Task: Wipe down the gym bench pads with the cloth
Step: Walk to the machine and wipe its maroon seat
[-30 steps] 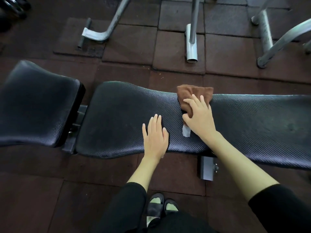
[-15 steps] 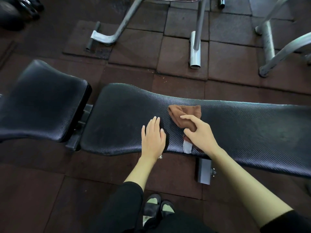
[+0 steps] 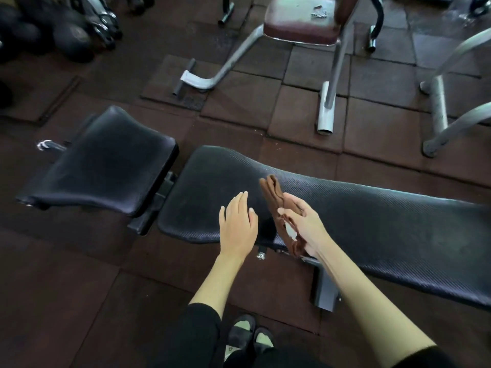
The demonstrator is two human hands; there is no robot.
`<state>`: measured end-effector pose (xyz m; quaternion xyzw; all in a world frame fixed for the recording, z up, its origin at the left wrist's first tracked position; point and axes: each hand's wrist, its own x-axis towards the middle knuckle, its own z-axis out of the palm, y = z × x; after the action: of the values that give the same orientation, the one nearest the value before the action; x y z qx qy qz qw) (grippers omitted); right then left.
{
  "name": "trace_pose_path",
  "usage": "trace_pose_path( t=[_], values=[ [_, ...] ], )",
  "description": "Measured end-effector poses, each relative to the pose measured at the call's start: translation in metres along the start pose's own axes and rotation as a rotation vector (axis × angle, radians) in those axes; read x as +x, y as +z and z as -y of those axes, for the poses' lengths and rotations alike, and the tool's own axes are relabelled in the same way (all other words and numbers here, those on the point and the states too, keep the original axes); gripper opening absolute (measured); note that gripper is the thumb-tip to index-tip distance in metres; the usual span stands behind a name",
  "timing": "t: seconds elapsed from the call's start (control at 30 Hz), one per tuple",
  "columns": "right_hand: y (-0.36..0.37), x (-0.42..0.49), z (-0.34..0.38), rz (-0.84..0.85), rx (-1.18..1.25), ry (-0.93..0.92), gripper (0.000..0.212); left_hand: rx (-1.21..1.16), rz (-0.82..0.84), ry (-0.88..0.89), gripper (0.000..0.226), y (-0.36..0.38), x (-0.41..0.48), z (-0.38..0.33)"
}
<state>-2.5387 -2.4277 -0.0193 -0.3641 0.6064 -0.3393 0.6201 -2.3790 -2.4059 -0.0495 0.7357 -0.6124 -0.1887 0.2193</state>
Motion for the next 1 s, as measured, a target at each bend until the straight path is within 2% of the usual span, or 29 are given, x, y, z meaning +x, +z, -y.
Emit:
trace_pose_path(
  t=[0.2, 0.3, 0.47, 0.67, 1.0],
  values=[
    [0.043, -0.033, 0.033, 0.107, -0.334, -0.290, 0.046, 0.038, -0.101, -0.019, 0.039, -0.065, -0.017, 0.019],
    [0.065, -0.049, 0.050, 0.148, -0.415, -0.360, 0.048, 0.086, -0.174, -0.042, 0.036, -0.101, -0.030, 0.027],
    [0.106, -0.074, 0.080, 0.239, -0.496, -0.410, 0.047, 0.117, -0.181, -0.147, 0.035, -0.161, -0.047, 0.037],
    [0.162, -0.102, 0.102, 0.337, -0.581, -0.476, 0.047, 0.181, -0.111, -0.289, 0.036, -0.227, -0.070, 0.060],
    [0.276, -0.140, 0.122, 0.468, -0.562, -0.485, 0.047, 0.200, -0.152, -0.434, 0.036, -0.326, -0.099, 0.135]
  ],
)
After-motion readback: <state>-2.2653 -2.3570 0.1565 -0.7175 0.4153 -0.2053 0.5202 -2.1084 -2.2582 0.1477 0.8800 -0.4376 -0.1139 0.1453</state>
